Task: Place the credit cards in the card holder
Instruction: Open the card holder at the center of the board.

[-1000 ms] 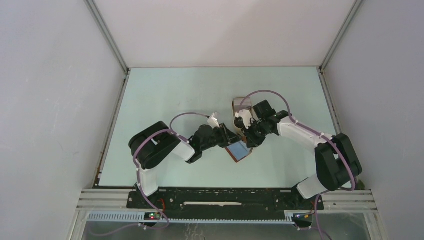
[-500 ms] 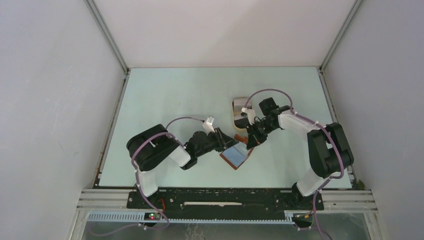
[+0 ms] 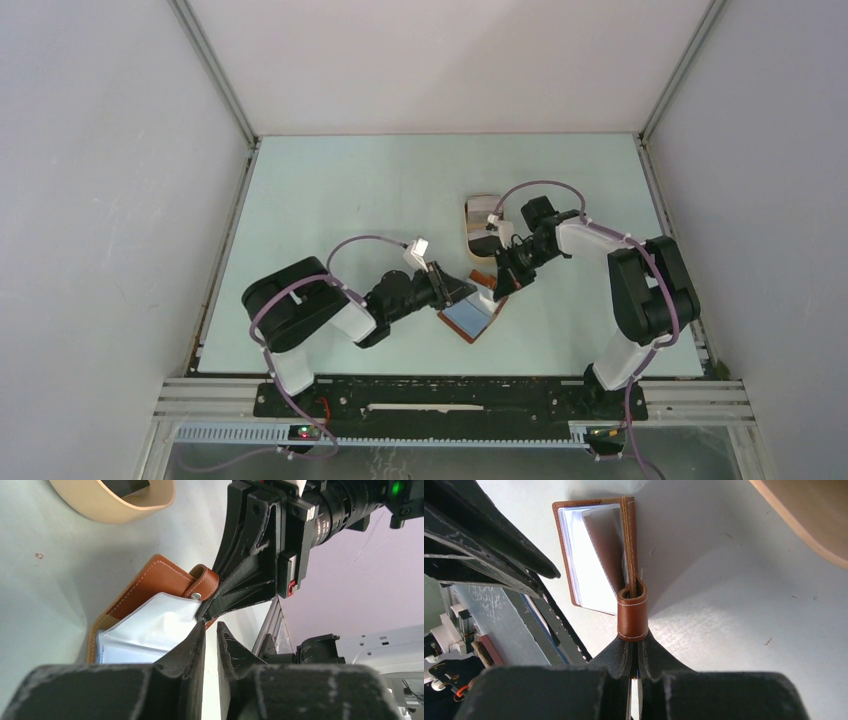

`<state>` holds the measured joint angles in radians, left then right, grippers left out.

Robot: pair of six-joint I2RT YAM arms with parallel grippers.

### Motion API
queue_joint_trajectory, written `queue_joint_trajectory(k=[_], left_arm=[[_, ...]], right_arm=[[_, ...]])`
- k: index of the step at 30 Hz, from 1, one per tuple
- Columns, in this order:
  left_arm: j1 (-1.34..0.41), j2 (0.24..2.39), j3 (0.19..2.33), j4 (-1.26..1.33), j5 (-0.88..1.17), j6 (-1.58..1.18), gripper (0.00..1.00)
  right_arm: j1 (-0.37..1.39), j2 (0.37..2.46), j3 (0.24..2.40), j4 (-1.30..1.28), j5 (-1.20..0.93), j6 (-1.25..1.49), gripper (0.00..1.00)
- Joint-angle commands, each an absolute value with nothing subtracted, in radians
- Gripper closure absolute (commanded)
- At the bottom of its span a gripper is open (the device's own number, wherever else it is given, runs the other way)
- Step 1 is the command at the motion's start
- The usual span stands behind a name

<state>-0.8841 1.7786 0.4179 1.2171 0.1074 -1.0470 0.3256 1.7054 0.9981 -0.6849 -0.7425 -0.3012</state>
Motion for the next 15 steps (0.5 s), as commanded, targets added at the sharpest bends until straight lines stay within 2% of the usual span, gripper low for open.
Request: queue_joint_trajectory(k=[1,6,9,11,15], left_arm=[[-0.900,1.795,0.450,1.198,0.114,-1.009,0.83],[-0.905,1.827,0.491,1.076,0.113,-0.982,0.84],[-0.906,1.855,0.523,1.008,0.107,-0.965,0.84],[-0.906,1.877,0.537,0.982,0.100,-0.957,0.83],[-0.905,1.885,0.557,0.921,0.081,-0.932,0.83]], right_arm=[[0.322,1.713,1.035,-0.701,-0.764,-0.286,1.00],[0.322,1.713,1.039,-0.704,-0.771,-0.300,0.99],[0.322,1.704,1.041,-0.707,-0.779,-0.316,0.94],[0.322,1.692,1.045,-0.718,-0.780,-0.337,0.86],[0.321,1.622,1.050,-0.741,-0.778,-0.419,0.63]])
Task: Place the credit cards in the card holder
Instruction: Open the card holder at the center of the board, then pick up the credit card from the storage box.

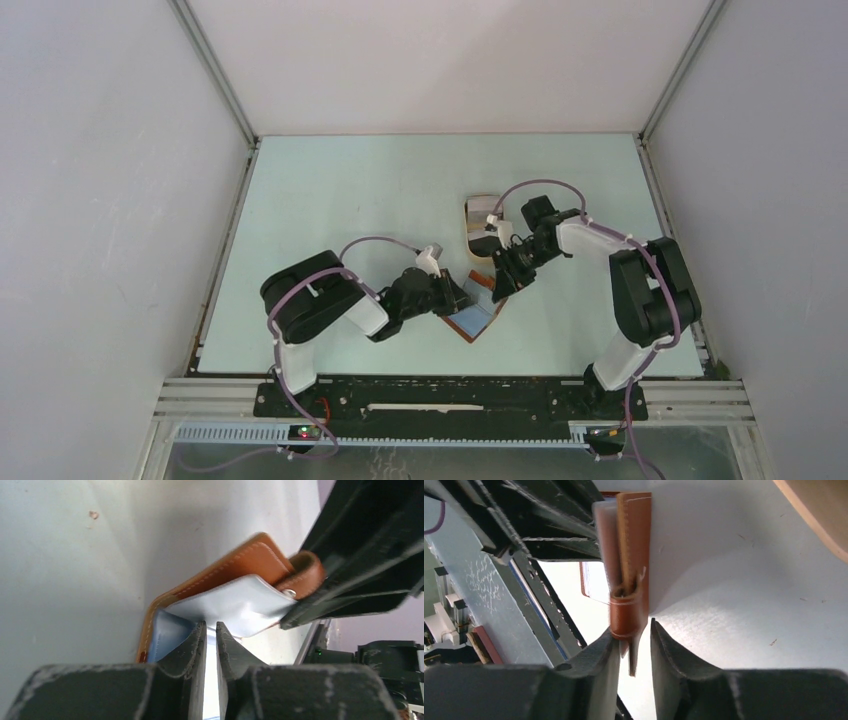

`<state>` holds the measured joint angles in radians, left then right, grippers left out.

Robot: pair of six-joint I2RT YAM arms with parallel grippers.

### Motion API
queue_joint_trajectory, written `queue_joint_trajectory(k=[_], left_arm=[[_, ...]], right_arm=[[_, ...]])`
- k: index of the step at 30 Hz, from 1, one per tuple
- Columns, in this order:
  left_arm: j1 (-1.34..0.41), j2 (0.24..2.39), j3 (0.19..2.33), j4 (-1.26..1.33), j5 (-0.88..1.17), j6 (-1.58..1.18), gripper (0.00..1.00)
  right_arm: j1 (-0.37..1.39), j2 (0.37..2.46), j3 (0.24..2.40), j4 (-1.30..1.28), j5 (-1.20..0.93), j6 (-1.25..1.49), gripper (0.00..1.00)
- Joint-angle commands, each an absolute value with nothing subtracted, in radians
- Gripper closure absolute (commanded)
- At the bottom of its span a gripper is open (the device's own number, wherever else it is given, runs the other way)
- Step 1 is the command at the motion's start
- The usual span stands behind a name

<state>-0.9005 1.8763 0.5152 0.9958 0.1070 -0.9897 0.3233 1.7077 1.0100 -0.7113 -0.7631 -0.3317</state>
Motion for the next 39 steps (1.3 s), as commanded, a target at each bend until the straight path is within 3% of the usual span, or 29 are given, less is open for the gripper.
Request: queue_joint_trajectory(k=[1,5,11,14,15,20,24,39], left_arm=[[-0.905,1.884,0.561,0.909,0.078,-0.927,0.83],[-0.904,1.887,0.570,0.882,0.072,-0.908,0.82],[-0.904,1.884,0.574,0.864,0.071,-0.889,0.82],[-0.904,1.885,0.577,0.864,0.071,-0.884,0.82],[-0.904,1.885,0.577,0.864,0.072,-0.882,0.82],[-0.904,1.879,0.574,0.865,0.075,-0.875,0.82],[-0.904,1.879,0.577,0.865,0.080,-0.860,0.81],[-0.886,1.894,0.586,0.865,0.106,-0.839,0.81]], right_arm=[[0.319,1.594,1.049,-0.748,-0.775,-0.442,0.59],[0.292,1.457,1.054,-0.773,-0.776,-0.548,0.44],[0.254,1.351,1.170,-0.814,-0.769,-0.737,0.29],[0.249,1.351,1.220,-0.741,-0.781,-0.840,0.02],[0.249,1.363,1.221,-0.714,-0.789,-0.911,0.01],[0.262,1.549,1.410,-0.724,-0.705,-1.086,0.01],[0.248,1.780,1.646,-0.862,-0.650,-1.174,0.09],[0.348,1.995,1.642,-0.565,-0.399,-1.145,0.10]])
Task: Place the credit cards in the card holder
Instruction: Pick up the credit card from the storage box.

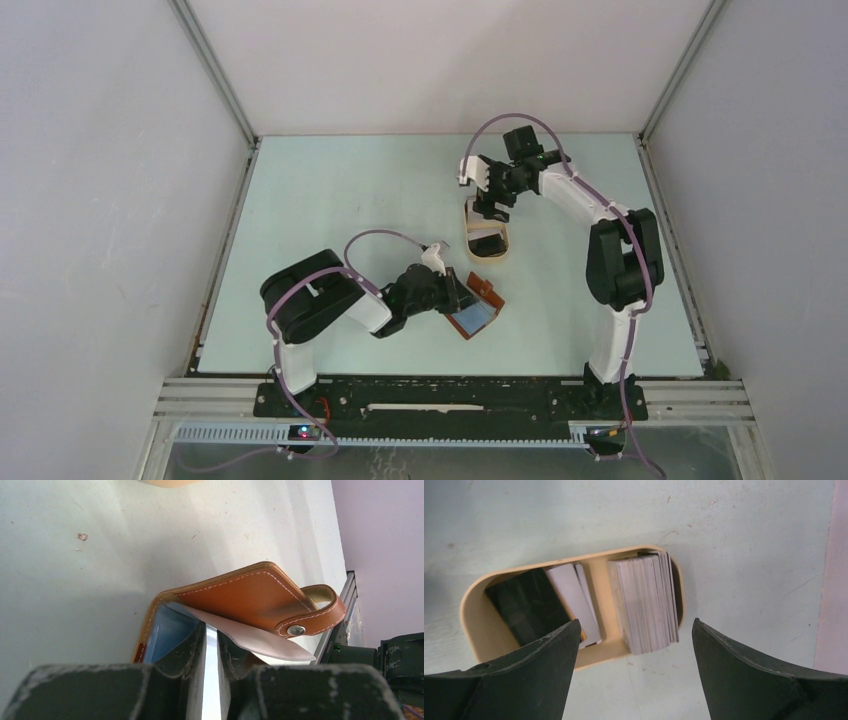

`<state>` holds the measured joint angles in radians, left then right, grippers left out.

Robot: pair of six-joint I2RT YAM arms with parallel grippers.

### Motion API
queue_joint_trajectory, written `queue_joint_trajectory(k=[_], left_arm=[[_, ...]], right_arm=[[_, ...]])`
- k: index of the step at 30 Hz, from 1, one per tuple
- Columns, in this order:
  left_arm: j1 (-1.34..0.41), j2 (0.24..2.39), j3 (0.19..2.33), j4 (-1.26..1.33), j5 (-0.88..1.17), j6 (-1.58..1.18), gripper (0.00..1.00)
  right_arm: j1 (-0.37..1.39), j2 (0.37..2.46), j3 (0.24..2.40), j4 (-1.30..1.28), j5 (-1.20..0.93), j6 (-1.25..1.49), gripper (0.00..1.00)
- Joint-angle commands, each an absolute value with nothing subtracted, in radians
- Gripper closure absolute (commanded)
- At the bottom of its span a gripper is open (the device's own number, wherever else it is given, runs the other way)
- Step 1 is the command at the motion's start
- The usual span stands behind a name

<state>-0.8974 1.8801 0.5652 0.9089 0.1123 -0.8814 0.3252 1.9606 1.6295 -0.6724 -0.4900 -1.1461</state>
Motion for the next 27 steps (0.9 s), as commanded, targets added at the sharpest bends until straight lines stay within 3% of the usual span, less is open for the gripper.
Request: queue_joint_trajectory(k=[1,12,27], left_arm=[[-0.885,1.894,0.585,0.865,0.107,-0.839,0.81],[-0.876,1.903,0.591,0.865,0.115,-0.841,0.81],[-0.875,1.907,0.591,0.866,0.118,-0.843,0.81]], right_arm=[[0.355,2.005,1.641,-0.552,-0.387,-1.142,0.10],[0.385,2.054,1.597,-0.457,-0.296,-1.155,0.11],[0.388,2.040,1.551,-0.367,-0.247,-1.143,0.21]])
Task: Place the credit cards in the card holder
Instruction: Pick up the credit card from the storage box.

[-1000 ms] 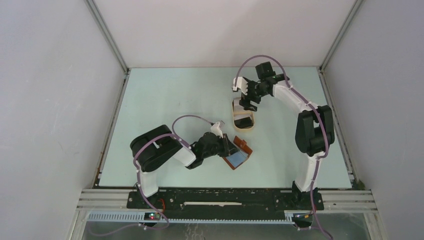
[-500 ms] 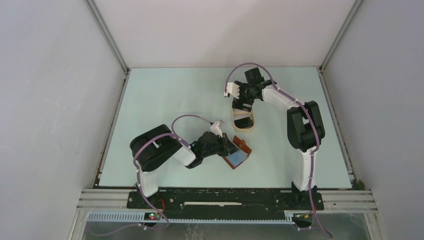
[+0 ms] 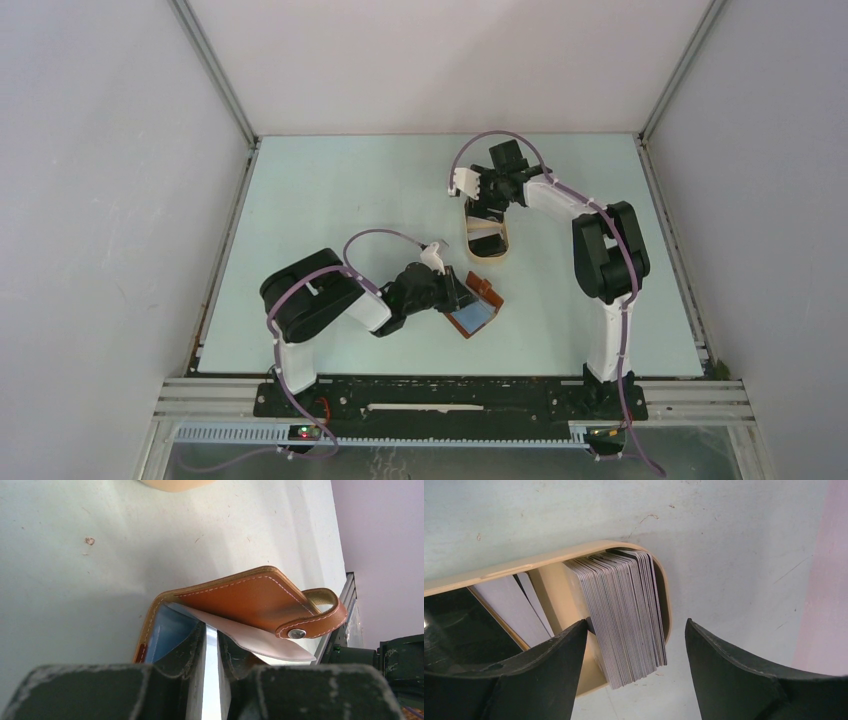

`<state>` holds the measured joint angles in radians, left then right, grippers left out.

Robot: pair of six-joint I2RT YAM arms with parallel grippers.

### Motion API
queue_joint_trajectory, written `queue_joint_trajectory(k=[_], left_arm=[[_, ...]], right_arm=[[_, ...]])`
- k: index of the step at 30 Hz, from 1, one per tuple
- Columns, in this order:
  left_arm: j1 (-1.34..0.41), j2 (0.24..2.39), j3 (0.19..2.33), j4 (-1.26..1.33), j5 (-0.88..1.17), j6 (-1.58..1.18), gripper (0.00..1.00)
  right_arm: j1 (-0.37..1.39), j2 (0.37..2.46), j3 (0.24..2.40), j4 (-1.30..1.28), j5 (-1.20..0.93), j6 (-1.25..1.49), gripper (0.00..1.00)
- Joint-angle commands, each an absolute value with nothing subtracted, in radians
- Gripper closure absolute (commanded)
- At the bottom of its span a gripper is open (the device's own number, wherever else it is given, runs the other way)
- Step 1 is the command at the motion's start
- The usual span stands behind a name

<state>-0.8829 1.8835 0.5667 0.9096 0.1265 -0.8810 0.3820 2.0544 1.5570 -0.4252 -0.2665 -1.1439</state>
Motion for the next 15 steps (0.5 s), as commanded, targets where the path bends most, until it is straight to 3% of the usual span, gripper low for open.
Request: queue_joint_trajectory(k=[1,15], left_arm=[[-0.875,1.908,0.592,0.866,0.119,-0.844,0.81],[-0.872,1.916,0.598,0.868,0.126,-0.844,0.81]], right_arm=[[0.387,2.039,1.551,-0.364,-0.244,-1.142,0.21],[0.379,1.992,1.547,-0.373,-0.249,-1.125,0.33]])
